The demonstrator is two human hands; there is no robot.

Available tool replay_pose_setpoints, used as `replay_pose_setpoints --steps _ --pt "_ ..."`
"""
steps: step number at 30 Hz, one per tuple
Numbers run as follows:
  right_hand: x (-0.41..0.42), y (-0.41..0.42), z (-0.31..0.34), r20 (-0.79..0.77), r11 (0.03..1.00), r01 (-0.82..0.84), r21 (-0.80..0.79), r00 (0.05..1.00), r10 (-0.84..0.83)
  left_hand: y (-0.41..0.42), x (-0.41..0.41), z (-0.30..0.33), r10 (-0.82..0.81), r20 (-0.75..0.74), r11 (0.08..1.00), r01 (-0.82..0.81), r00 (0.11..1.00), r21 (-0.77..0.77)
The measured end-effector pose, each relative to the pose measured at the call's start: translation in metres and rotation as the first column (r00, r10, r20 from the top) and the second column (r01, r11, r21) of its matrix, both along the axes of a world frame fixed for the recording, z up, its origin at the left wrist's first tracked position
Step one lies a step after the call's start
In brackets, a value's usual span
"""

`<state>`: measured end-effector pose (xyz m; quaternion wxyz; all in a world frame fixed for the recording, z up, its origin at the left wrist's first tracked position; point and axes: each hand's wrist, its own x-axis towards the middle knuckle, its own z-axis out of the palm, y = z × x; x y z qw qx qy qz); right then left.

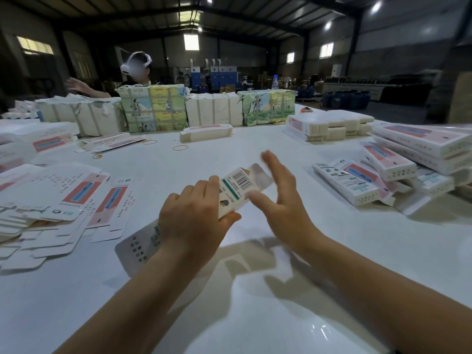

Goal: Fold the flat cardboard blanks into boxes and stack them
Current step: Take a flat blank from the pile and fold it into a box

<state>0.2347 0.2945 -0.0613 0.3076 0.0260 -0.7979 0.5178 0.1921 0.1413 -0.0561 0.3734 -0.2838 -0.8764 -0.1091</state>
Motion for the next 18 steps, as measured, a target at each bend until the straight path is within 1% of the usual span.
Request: replay_pose_setpoints --steps 1,2,3,4,5,6,7,8,9,10,11,12,13,14,16,18 --pt "-0.003 0.004 0.0 0.026 0.999 0.041 -0.02 0.999 -0.04 0.0 0.0 0.001 0.001 0.002 1.0 -0.001 1.0 0.005" --pt "-0.005 0.008 0.001 0.085 0.992 0.028 -0.126 0.996 -0.017 -0.001 0.0 0.001 0.003 0.002 1.0 -0.003 1.0 0.004" --pt "-0.006 0.01 0.002 0.144 0.948 -0.027 -0.317 0.987 0.076 -0.001 0.0 0.001 0.005 -0.001 1.0 -0.005 1.0 -0.004" --pt "-0.007 0.011 0.003 0.173 0.857 -0.101 -0.505 0.961 0.215 -0.001 0.0 0.0 0.007 -0.006 1.0 -0.007 1.0 -0.018" --pt "-0.008 0.012 0.004 0.158 0.744 -0.168 -0.647 0.925 0.346 -0.001 0.0 -0.001 0.008 -0.01 0.999 -0.008 1.0 -0.036" --pt "-0.009 0.012 0.005 0.138 0.687 -0.205 -0.697 0.902 0.409 0.0 0.0 -0.001 0.008 -0.011 0.999 -0.008 1.0 -0.053" --pt "-0.009 0.012 0.005 0.132 0.688 -0.212 -0.694 0.902 0.411 0.0 0.001 -0.002 0.008 -0.008 0.998 -0.009 1.0 -0.064" --pt "-0.009 0.011 0.004 0.114 0.718 -0.212 -0.663 0.919 0.376 0.0 0.001 -0.002 0.009 -0.004 0.998 -0.009 1.0 -0.069" --pt "-0.007 0.009 0.003 0.095 0.773 -0.202 -0.602 0.943 0.32 0.001 0.001 -0.001 0.012 -0.001 0.997 -0.012 1.0 -0.074" --pt "-0.006 0.007 0.002 0.079 0.855 -0.179 -0.487 0.966 0.247 0.002 0.001 -0.001 0.018 -0.004 0.996 -0.018 1.0 -0.082" --pt "-0.004 0.005 0.001 0.066 0.94 -0.13 -0.316 0.985 0.159 0.003 0.002 0.0 0.03 -0.01 0.995 -0.031 0.999 -0.095" --pt "-0.001 0.001 -0.001 0.049 0.992 -0.05 -0.112 0.997 0.056 0.004 0.003 0.0 0.048 -0.02 0.992 -0.05 0.999 -0.115" --pt "0.001 -0.002 -0.003 0.028 0.997 0.028 0.074 0.999 -0.03 0.006 0.003 0.0 0.07 -0.034 0.988 -0.074 0.997 -0.138" --pt "0.003 -0.006 -0.004 0.009 0.976 0.083 0.203 0.996 -0.086 0.008 0.004 0.0 0.093 -0.053 0.982 -0.1 0.994 -0.158" --pt "0.004 -0.008 -0.007 -0.017 0.932 0.133 0.337 0.991 -0.135 0.01 0.005 0.001 0.128 -0.085 0.973 -0.141 0.988 -0.181" --pt "0.005 -0.011 -0.006 -0.032 0.914 0.139 0.381 0.99 -0.137 0.008 0.004 0.001 0.144 -0.106 0.97 -0.161 0.984 -0.181"
